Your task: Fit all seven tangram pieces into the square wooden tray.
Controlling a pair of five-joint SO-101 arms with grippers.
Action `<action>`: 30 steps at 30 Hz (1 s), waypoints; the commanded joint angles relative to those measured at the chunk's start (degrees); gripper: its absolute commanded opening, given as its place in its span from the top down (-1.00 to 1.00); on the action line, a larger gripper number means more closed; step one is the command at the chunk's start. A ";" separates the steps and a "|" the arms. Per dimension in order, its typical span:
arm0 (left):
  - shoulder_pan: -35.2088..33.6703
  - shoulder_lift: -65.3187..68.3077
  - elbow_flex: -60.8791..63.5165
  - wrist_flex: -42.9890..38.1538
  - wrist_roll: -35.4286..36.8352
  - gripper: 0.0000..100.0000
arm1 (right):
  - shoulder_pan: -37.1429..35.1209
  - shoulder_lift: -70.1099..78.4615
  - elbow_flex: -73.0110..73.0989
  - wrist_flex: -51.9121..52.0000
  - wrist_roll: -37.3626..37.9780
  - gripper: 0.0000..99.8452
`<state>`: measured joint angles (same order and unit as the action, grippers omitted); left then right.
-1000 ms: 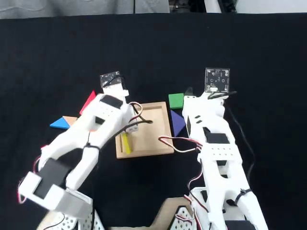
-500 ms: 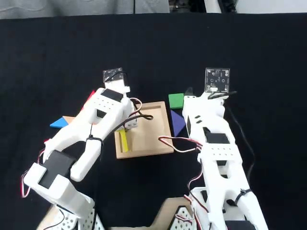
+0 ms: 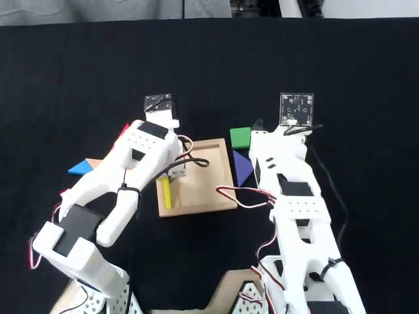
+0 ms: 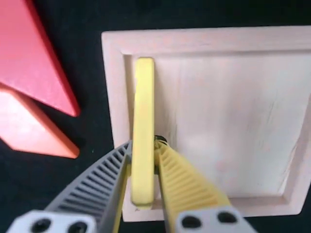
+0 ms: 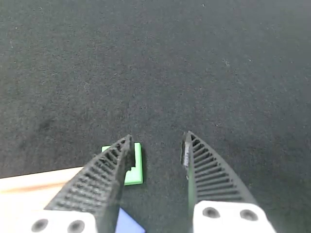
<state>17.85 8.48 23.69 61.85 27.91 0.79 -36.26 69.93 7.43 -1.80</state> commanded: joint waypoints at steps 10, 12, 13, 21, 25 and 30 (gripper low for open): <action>-2.59 -0.70 -2.24 2.64 2.99 0.57 | -0.70 -0.22 -3.30 -1.23 -0.26 0.67; -2.95 -0.88 -3.74 5.45 2.64 0.59 | -0.70 -0.31 -3.30 -1.23 -0.26 0.67; -2.95 -1.32 -4.62 7.21 2.55 0.60 | -0.70 -0.22 -3.30 -1.23 -0.26 0.67; -2.51 -9.41 -3.47 9.93 2.90 0.60 | -0.70 -0.13 -3.38 -1.23 -0.26 0.67; -0.48 -11.69 0.57 5.45 2.73 0.60 | -0.70 -0.13 -3.38 -1.23 -0.26 0.67; 6.20 -11.69 2.59 0.18 2.90 0.60 | -0.70 -0.13 -3.38 -1.23 -0.26 0.67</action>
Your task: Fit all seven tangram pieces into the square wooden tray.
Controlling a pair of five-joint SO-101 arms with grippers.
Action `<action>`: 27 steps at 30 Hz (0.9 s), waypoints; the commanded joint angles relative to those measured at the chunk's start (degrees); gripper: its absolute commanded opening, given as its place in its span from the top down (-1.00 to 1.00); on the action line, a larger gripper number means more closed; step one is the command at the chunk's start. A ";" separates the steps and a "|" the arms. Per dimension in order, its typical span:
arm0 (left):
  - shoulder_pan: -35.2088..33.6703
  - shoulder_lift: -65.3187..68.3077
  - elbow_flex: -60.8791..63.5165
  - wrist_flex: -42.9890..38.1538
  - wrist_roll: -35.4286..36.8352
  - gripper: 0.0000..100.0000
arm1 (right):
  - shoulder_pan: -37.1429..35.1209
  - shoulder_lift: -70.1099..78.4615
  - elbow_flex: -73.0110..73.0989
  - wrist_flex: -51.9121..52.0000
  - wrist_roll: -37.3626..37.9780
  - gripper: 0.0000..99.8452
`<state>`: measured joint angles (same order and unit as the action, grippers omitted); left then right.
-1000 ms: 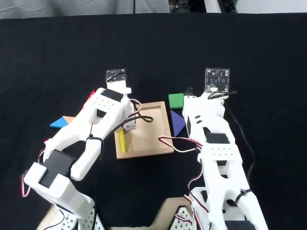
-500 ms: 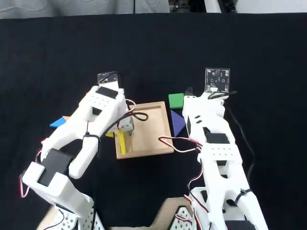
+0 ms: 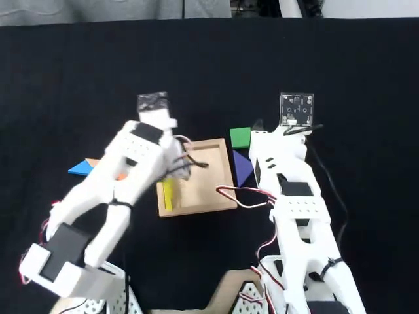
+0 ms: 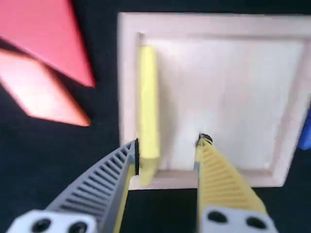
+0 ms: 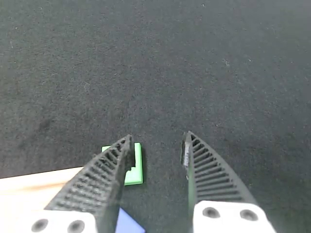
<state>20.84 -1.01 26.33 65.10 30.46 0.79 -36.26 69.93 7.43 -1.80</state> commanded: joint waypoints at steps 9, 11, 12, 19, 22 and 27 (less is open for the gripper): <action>4.26 -3.16 0.13 -4.31 0.35 0.60 | -0.70 -0.13 -3.30 -1.23 -0.26 0.67; 4.44 -5.10 -0.22 -5.19 0.35 0.60 | -0.70 -0.13 -3.38 -1.23 -0.26 0.67; 4.53 -5.54 -0.22 -6.86 0.35 0.59 | -0.70 -0.13 -3.38 -1.23 -0.26 0.67; 5.05 0.70 3.65 -23.82 0.35 0.59 | -0.44 -0.31 -3.38 -1.23 -0.26 0.67; 5.67 4.48 1.54 -24.09 0.35 0.59 | -0.35 -0.40 -3.38 -1.23 -0.26 0.67; 6.02 9.49 -1.63 -24.09 0.18 0.59 | -0.35 -0.40 -3.38 -1.23 -0.26 0.67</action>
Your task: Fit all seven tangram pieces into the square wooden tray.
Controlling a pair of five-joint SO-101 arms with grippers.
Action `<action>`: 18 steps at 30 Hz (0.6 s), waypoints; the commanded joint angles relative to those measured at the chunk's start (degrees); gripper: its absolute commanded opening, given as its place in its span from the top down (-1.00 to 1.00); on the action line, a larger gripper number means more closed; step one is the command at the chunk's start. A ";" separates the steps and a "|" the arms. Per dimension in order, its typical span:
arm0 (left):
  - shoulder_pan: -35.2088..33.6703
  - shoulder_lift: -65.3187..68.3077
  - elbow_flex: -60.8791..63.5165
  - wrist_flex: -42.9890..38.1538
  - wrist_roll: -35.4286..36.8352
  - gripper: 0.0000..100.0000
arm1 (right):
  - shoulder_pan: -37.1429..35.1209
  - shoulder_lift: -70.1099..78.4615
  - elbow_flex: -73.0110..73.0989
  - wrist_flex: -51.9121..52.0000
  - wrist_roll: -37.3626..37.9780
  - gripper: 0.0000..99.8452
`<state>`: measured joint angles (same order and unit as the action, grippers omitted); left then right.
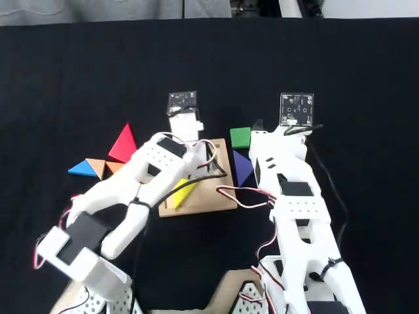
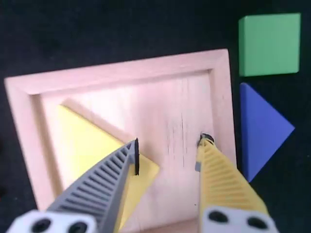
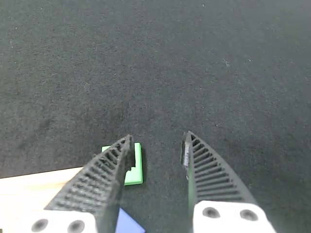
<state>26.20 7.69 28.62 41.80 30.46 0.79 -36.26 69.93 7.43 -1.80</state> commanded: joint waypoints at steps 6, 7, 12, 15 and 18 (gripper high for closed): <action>0.66 2.37 -6.29 8.70 0.09 0.59 | -0.35 -0.40 -3.38 -1.23 -0.26 0.67; 0.31 2.37 -7.16 10.99 0.00 0.59 | -0.35 -0.40 -3.38 -1.23 -0.26 0.67; -2.33 2.37 -11.38 18.55 -3.52 0.59 | -0.35 -0.40 -3.38 -1.23 -0.26 0.67; -4.00 1.76 -13.41 19.16 -4.75 0.59 | -0.35 -0.40 -3.38 -1.23 -0.26 0.67; -6.73 -1.67 -14.11 19.25 -4.92 0.59 | -0.35 -0.40 -3.38 -1.23 -0.26 0.67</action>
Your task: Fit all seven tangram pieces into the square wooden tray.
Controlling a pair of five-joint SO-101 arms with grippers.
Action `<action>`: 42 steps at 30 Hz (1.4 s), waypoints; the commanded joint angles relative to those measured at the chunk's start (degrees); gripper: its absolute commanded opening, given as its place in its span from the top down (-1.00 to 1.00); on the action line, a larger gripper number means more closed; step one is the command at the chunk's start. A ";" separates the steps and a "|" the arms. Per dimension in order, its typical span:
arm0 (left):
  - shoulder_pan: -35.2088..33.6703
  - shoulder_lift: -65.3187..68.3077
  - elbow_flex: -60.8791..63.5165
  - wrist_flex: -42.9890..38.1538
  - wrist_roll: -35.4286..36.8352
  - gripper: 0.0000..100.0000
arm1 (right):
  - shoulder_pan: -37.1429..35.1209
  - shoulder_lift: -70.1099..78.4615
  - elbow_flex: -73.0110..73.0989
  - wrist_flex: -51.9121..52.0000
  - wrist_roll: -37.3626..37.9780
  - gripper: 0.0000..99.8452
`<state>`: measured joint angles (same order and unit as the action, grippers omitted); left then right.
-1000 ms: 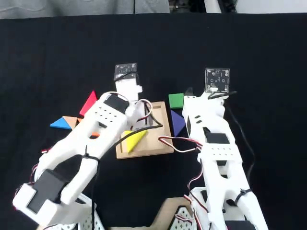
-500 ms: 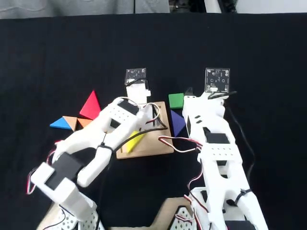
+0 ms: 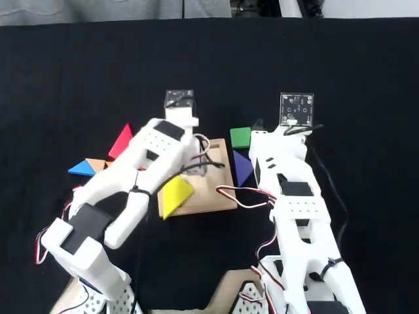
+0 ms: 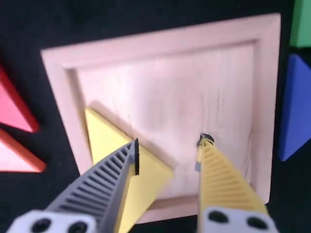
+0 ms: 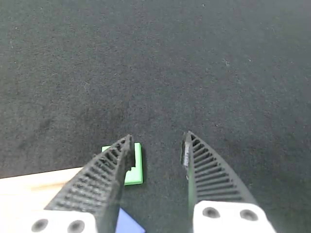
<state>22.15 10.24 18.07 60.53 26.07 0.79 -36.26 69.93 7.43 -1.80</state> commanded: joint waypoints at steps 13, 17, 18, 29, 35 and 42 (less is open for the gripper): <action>-24.84 -35.52 1.36 12.13 -29.63 0.59 | -0.70 -0.13 -3.21 -1.23 -0.26 0.67; -27.56 -30.24 4.26 9.85 -24.35 0.58 | -0.70 -0.04 -3.21 -1.23 -0.26 0.67; -28.00 -27.87 4.09 9.23 -21.54 0.57 | -0.70 -0.04 -3.21 -1.23 -0.26 0.67; -29.67 0.53 -9.10 8.35 -9.85 0.31 | -0.79 -0.04 -3.12 -1.23 -0.26 0.67; -31.69 6.68 -12.26 8.44 -9.49 0.31 | -0.79 -0.04 -3.21 -1.23 -0.26 0.67; -31.69 7.12 -12.26 5.80 -9.32 0.31 | -0.79 -0.04 -3.30 -1.23 -0.26 0.67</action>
<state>-9.05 17.80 8.48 68.18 16.31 0.79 -36.26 69.93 7.43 -1.80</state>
